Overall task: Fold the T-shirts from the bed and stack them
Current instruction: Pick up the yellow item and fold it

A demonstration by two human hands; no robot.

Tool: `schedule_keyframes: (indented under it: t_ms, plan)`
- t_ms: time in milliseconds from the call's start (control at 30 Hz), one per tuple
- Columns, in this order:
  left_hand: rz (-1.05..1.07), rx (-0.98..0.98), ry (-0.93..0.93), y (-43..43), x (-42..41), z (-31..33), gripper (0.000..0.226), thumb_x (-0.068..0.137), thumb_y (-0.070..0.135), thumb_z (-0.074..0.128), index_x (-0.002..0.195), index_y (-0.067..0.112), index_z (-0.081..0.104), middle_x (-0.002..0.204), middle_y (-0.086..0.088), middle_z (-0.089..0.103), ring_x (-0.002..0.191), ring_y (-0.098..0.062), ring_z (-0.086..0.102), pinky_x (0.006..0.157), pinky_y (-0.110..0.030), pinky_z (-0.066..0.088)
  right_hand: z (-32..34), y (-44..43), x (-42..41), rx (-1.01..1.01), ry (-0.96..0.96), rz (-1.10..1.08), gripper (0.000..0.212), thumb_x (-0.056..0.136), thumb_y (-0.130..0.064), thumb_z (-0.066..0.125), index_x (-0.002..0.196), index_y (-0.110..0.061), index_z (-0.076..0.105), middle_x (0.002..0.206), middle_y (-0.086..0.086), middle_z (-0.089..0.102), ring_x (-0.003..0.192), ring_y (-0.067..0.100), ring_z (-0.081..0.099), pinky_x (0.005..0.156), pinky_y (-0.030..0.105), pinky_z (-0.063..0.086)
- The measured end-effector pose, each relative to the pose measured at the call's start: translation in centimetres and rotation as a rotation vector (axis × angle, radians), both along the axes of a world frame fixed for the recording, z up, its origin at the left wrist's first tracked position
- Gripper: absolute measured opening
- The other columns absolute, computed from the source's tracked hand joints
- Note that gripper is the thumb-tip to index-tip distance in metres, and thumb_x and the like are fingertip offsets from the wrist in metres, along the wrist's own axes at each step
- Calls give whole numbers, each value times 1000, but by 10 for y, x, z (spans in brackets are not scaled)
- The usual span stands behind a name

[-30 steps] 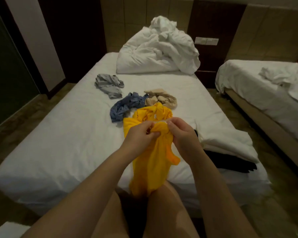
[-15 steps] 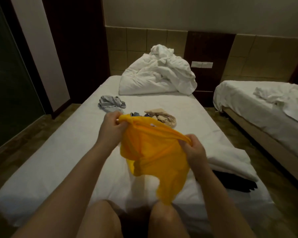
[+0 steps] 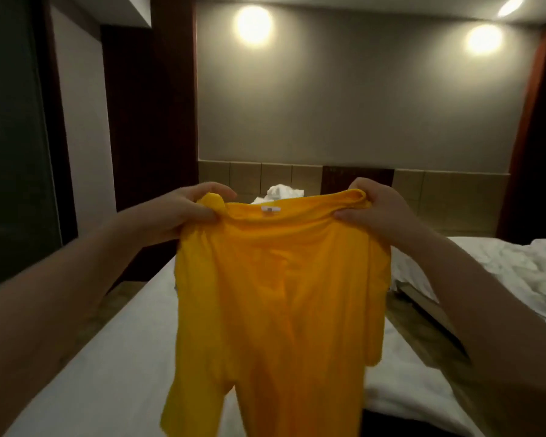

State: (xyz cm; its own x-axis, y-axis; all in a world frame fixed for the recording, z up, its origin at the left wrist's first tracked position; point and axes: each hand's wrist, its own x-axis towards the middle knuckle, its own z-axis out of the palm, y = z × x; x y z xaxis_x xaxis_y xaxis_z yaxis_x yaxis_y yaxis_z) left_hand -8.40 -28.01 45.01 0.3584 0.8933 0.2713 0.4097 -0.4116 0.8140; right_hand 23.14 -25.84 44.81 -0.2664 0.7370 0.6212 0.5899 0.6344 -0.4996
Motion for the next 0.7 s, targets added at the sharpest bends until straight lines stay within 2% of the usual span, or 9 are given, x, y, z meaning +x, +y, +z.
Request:
schedule_keyframes:
  t_ms: [33,100,200,267,333,400,567,700]
  plan:
    - [12,-2,7,-2,-8,9,72,44,48,84,111,34,59,111,-2,57,98,-26,61,68,-30,55,7,-1,3,-22,-54,-7,24,81,-25,69,93,-32,49,92,-13,50,85,3,46,70,25,38]
    - [79,16,57,-5,-22,21,93,26,61,84,111,32,61,110,-2,60,97,-25,62,67,-30,56,19,-6,8,-105,-128,0,32,81,-22,69,103,-33,48,96,-12,50,88,6,49,74,28,40]
    - [190,25,177,-12,-35,34,98,15,62,82,104,26,61,106,-5,61,98,-27,61,71,-34,53,34,-17,13,-274,-129,118,26,84,-19,65,107,-26,55,103,0,59,92,16,59,71,27,49]
    - [201,-1,199,-18,-42,41,104,11,65,82,104,24,61,106,-6,62,97,-28,61,72,-35,52,42,-24,14,-347,-116,170,27,82,-24,64,108,-20,59,102,4,63,87,16,64,66,24,53]
    - [164,-20,170,-27,-48,46,106,14,65,84,108,23,60,107,-8,62,94,-27,63,68,-32,53,47,-25,12,-396,-49,164,26,77,-37,60,100,-26,61,100,2,64,86,18,64,65,27,53]
    - [133,-22,106,-34,-53,50,106,15,65,84,109,25,58,107,-9,61,90,-26,64,62,-29,54,50,-23,9,-431,55,159,23,80,-44,54,97,-30,61,102,2,63,92,21,62,68,31,51]
    - [147,-14,-1,-39,-60,50,102,11,72,79,100,27,60,97,-5,61,73,-16,67,55,-24,55,50,-16,1,-296,-3,171,19,94,-30,48,94,-22,66,90,0,64,82,12,62,66,23,45]
    - [196,17,-43,-34,-57,50,82,32,70,78,98,26,60,107,-12,57,79,-20,62,57,-26,54,54,-7,-8,-285,274,250,23,95,-23,46,84,-13,63,72,-1,60,69,9,60,72,27,45]
